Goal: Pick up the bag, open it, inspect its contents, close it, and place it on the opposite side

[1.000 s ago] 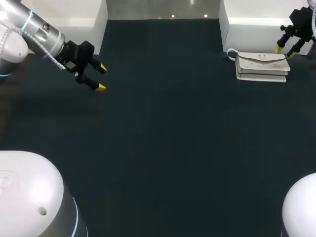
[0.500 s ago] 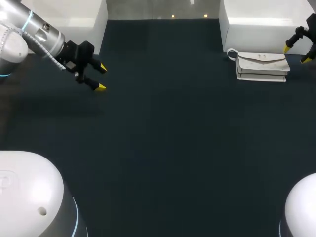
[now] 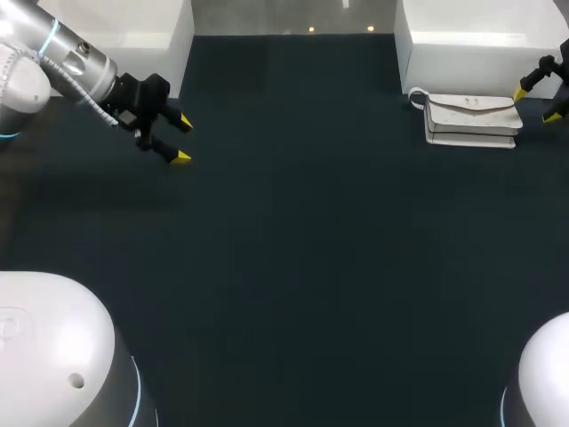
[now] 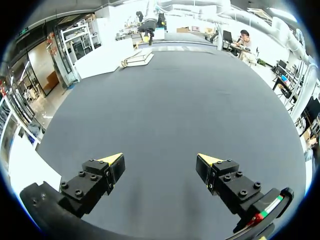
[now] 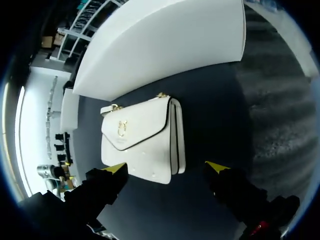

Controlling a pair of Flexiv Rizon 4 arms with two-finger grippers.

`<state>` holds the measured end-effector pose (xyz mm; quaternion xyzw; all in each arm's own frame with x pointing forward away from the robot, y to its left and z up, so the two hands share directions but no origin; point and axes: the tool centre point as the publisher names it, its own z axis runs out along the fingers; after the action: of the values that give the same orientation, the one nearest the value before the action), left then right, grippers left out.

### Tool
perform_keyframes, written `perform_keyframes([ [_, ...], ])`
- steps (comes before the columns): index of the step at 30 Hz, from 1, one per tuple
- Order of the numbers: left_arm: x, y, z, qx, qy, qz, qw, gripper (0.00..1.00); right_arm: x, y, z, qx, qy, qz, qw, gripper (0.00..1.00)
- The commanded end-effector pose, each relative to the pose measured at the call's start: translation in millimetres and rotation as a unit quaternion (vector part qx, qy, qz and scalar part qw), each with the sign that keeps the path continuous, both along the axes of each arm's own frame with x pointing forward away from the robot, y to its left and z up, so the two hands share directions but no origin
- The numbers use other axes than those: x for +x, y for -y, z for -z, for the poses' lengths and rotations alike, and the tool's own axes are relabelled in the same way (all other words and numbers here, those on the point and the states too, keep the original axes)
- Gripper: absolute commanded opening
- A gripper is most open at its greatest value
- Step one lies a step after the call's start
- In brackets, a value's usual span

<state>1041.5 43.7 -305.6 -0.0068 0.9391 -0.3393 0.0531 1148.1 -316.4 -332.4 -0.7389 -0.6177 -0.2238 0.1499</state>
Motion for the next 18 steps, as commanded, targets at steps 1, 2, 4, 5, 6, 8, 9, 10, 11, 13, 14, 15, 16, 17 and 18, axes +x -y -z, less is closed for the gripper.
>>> perform_keyframes([
  [1, 0.2, 0.0, 1.1, -0.001, 0.001, 0.000, 1.000, 1.00, 14.2, 6.6, 13.9, 0.050, -0.044, -0.031, 0.997, 1.00],
  [2, 0.2, 0.0, 1.1, -0.001, 0.001, 0.000, 1.000, 1.00, 15.1, 6.1, 16.1, 0.055, -0.046, -0.031, 0.997, 1.00],
  [4, 0.2, 0.0, 1.1, -0.001, 0.001, 0.000, 1.000, 1.00, 17.1, 5.3, 19.3, 0.063, -0.047, -0.031, 0.996, 1.00],
  [5, 0.2, 0.0, 1.1, -0.001, 0.001, 0.000, 1.000, 1.00, 18.3, 4.5, 20.3, 0.067, -0.048, -0.032, 0.996, 1.00],
  [6, 0.2, 0.0, 1.1, -0.001, 0.001, 0.000, 1.000, 1.00, 19.2, 3.9, 21.1, 0.069, -0.048, -0.033, 0.996, 1.00],
  [8, 0.2, 0.0, 1.1, -0.001, 0.001, 0.000, 1.000, 1.00, 22.2, 1.7, 23.7, 0.077, -0.048, -0.035, 0.995, 1.00],
  [9, 0.2, 0.0, 1.1, -0.001, 0.001, 0.000, 1.000, 1.00, 23.2, 1.0, 24.8, 0.083, -0.048, -0.036, 0.995, 1.00],
  [10, 0.2, 0.0, 1.1, -0.001, 0.001, 0.000, 1.000, 1.00, 24.1, 0.2, 25.9, 0.085, -0.048, -0.036, 0.995, 1.00],
  [11, 0.2, 0.0, 1.1, -0.001, 0.001, 0.000, 1.000, 1.00, 24.6, -0.8, 27.0, 0.089, -0.048, -0.037, 0.994, 1.00],
  [13, 0.2, 0.0, 1.1, -0.001, 0.001, 0.000, 1.000, 1.00, 25.2, -2.5, 30.9, 0.096, -0.049, -0.038, 0.993, 0.97],
  [14, 0.2, 0.0, 1.1, -0.001, 0.001, 0.000, 1.000, 1.00, 25.4, -3.2, 32.6, 0.099, -0.051, -0.038, 0.993, 0.95],
  [15, 0.2, 0.0, 1.1, -0.001, 0.001, 0.000, 1.000, 1.00, 25.6, -3.7, 33.5, 0.101, -0.051, -0.039, 0.993, 0.93],
  [16, 0.2, 0.0, 1.1, -0.001, 0.001, 0.000, 1.000, 1.00, 25.9, -4.3, 34.3, 0.101, -0.051, -0.039, 0.993, 0.90],
  [17, 0.2, 0.0, 1.1, -0.001, 0.001, 0.000, 1.000, 1.00, 26.3, -5.0, 34.9, 0.102, -0.052, -0.039, 0.993, 0.89],
  [18, 0.2, 0.0, 1.1, -0.001, 0.001, 0.000, 1.000, 1.00, 26.8, -5.9, 35.4, 0.103, -0.052, -0.041, 0.993, 0.86],
])
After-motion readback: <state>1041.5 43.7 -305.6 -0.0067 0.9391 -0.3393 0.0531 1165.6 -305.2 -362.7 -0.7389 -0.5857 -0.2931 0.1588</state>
